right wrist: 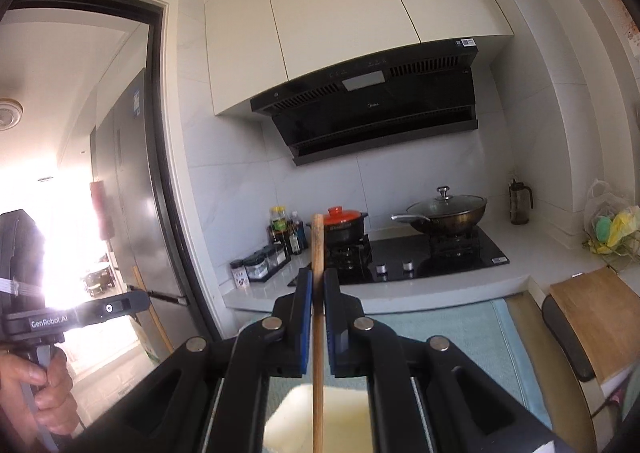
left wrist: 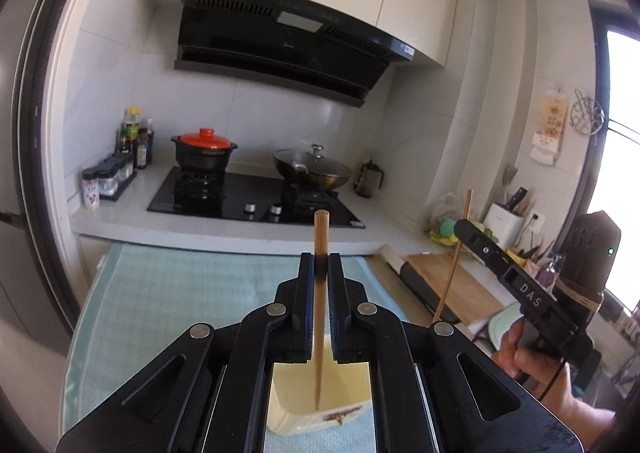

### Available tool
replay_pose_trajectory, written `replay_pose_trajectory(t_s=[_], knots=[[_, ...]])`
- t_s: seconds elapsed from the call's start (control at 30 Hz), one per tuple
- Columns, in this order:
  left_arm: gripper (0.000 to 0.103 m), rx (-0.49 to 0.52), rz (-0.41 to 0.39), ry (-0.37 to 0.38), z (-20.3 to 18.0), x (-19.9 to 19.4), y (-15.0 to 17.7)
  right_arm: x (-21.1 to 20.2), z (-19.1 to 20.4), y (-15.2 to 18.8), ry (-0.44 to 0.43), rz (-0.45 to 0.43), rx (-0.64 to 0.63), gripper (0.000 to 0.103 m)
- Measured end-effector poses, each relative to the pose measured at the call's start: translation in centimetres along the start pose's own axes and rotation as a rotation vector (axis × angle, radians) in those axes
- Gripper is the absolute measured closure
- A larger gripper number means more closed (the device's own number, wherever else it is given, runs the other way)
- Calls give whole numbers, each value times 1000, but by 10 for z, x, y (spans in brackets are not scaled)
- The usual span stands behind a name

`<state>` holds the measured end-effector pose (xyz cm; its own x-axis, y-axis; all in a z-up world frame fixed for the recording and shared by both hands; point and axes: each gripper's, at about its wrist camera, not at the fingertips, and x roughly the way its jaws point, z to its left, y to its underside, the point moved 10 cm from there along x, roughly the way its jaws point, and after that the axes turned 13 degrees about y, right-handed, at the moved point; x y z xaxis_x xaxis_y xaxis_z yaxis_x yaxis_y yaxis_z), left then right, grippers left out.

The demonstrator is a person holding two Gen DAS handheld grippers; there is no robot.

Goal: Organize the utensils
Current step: 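Lift both chopsticks, carry them over the cream holder and open both tools inside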

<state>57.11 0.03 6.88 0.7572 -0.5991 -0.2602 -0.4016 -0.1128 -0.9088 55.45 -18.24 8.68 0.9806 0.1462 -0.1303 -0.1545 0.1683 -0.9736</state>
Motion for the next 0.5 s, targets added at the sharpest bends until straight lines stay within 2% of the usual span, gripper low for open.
replay_pose_trajectory(t_s=[0.1,0.17,0.33,0.5], knots=[[99,-8,17,-21,10,29,3,32,3,0,10,-30,-12,97],[99,-22,41,-29,17,48,12,56,2,13,13,5,-12,97],[99,-69,145,-50,36,91,54,102,-7,78,15,195,-24,97],[99,-94,274,-63,49,124,101,120,-16,140,29,369,-67,97]])
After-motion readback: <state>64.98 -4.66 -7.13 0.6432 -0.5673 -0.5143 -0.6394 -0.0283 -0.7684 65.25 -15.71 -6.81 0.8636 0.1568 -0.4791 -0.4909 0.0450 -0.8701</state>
